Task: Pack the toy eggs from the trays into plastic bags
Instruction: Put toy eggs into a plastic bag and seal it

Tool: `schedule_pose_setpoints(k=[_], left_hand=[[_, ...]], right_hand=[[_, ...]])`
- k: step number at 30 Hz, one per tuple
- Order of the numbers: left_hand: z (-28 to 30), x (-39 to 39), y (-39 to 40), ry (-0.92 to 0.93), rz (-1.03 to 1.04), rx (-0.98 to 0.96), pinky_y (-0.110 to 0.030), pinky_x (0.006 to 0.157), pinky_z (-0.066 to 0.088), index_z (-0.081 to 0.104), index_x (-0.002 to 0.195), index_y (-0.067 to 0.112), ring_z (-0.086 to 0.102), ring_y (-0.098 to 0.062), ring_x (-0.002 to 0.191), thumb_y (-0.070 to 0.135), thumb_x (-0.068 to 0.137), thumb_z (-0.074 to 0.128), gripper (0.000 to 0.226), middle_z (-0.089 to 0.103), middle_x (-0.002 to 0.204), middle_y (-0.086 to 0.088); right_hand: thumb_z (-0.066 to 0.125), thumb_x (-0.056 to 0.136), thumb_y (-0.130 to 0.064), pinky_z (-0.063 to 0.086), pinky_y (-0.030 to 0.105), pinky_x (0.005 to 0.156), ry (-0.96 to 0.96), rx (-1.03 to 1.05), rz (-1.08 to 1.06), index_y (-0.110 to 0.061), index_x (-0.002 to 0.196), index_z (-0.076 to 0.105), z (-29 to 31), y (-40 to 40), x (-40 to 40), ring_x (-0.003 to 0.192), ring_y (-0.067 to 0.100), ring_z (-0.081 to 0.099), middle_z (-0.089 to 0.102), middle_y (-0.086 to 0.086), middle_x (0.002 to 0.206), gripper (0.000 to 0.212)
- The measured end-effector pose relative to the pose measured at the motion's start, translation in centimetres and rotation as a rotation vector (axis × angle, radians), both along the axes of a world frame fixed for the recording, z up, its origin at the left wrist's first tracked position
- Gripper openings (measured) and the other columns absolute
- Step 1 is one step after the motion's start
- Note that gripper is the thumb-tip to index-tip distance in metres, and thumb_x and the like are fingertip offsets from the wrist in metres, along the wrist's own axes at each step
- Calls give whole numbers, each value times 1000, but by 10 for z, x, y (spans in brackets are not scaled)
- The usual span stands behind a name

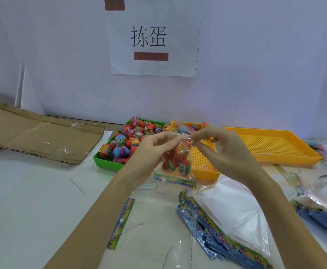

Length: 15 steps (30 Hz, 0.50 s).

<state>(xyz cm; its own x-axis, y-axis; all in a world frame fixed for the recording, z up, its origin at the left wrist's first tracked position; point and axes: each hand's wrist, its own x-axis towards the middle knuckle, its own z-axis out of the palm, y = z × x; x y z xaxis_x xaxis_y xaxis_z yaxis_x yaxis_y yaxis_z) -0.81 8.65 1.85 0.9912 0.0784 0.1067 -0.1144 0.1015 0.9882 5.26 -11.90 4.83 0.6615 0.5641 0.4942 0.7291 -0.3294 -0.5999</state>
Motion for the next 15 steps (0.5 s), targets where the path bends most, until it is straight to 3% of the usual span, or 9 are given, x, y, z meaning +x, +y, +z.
schedule_pose_setpoints(k=[2, 4, 6, 9, 11, 13, 15], left_hand=[[-1, 1, 0, -5, 29, -16, -32, 83, 58, 79, 101, 12, 71, -20, 93, 25, 97, 69, 16, 76, 100, -7], [0, 1, 0, -7, 47, -122, -27, 76, 58, 80, 89, 16, 69, -12, 85, 23, 92, 71, 11, 76, 94, 0], [2, 3, 0, -4, 42, -205, -29, 80, 58, 81, 88, 17, 70, -12, 85, 24, 85, 74, 11, 77, 96, -1], [-1, 4, -2, -16, 104, -228, -27, 76, 59, 77, 93, 13, 71, -10, 78, 18, 90, 74, 7, 77, 90, -1], [-2, 4, -3, -21, 174, -238, -27, 74, 61, 75, 99, 10, 71, -11, 78, 14, 94, 72, 6, 77, 88, 0], [-3, 5, -2, -33, 228, -245, -30, 76, 62, 74, 104, 9, 72, -13, 84, 15, 95, 72, 11, 78, 95, -3], [-3, 6, -2, -61, 260, -246, -31, 77, 62, 76, 100, 13, 74, -13, 85, 15, 95, 72, 6, 78, 96, -3]], right_hand=[[68, 99, -18, 47, 25, 93, 1, 66, -12, -32, 104, 77, 0, 2, -1, 108, 10, 62, 73, -20, 101, 17], [67, 99, -13, 45, 30, 94, -38, 143, -57, -34, 108, 74, 1, 4, -3, 108, 13, 62, 73, -23, 99, 24], [65, 98, -7, 46, 33, 95, -78, 242, -109, -29, 118, 68, 1, 6, -4, 106, 17, 63, 72, -23, 98, 29], [68, 98, -10, 51, 32, 95, -79, 344, -172, -23, 133, 58, -1, 11, -6, 116, 13, 60, 64, -14, 124, 38], [70, 97, -27, 55, 28, 91, 41, 349, -227, -21, 137, 54, -2, 13, -5, 113, 5, 61, 62, -7, 128, 43], [67, 90, -53, 59, 35, 92, 317, 290, -200, -20, 128, 63, -2, 11, -3, 103, 5, 68, 71, -7, 114, 51], [66, 84, -61, 59, 42, 96, 558, 181, -85, -21, 118, 72, -5, 10, -1, 101, 8, 72, 77, -7, 105, 52]])
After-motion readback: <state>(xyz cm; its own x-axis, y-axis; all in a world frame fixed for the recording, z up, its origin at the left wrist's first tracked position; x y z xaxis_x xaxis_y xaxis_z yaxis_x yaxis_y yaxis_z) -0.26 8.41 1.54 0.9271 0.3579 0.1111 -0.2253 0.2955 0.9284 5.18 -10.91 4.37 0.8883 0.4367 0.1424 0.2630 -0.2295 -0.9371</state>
